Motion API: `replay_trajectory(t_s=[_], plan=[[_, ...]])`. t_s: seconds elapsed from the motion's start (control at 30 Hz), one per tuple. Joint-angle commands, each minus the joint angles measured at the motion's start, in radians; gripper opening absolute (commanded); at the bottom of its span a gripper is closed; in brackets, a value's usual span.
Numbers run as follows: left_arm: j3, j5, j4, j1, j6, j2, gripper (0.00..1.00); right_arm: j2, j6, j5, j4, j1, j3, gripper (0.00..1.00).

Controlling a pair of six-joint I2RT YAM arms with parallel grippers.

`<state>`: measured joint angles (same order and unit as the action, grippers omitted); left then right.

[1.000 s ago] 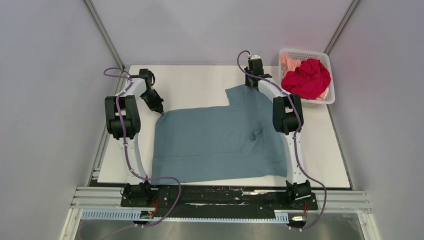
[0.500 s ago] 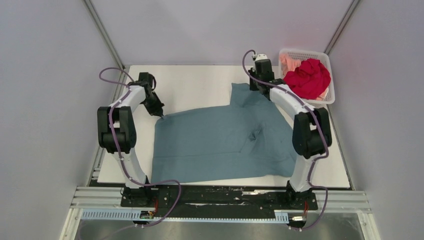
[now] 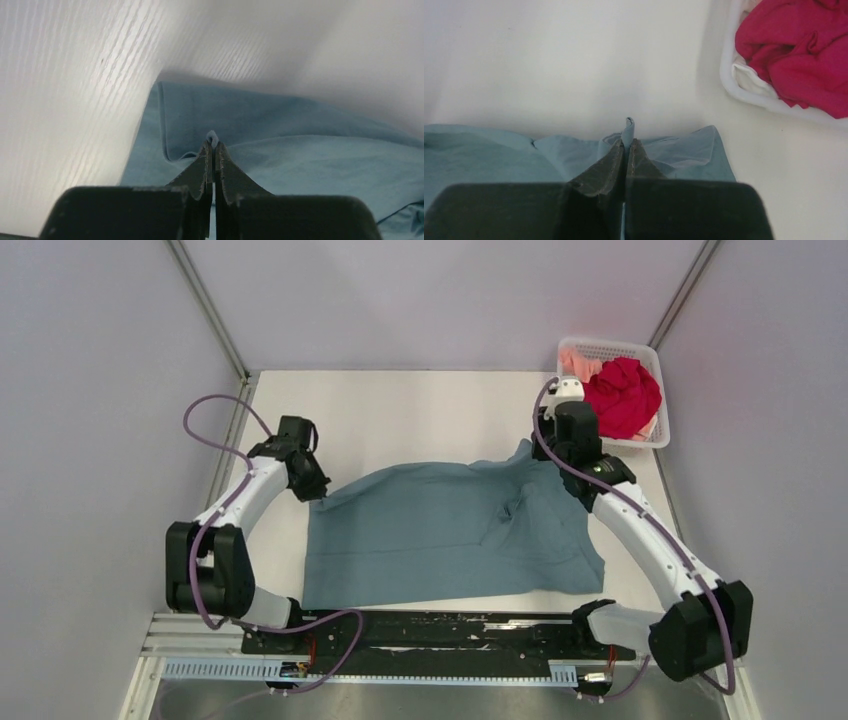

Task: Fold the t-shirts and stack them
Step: Fold the other side of the tshirt into a rectangle

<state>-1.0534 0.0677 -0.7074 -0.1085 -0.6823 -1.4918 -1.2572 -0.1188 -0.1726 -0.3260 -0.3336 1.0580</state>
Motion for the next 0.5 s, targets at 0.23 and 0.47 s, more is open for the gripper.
replay_trajectory(t_s=[0.23,0.47], plan=[[0.214,0.033,0.018,-0.02,-0.068,0.31,0.0,0.258,-0.114,-0.109,-0.241,-0.04,-0.096,0.01],[0.245,0.025,-0.005,-0.022,-0.076,0.339,0.0,0.288,-0.157,-0.12,-0.364,-0.043,-0.137,0.02]])
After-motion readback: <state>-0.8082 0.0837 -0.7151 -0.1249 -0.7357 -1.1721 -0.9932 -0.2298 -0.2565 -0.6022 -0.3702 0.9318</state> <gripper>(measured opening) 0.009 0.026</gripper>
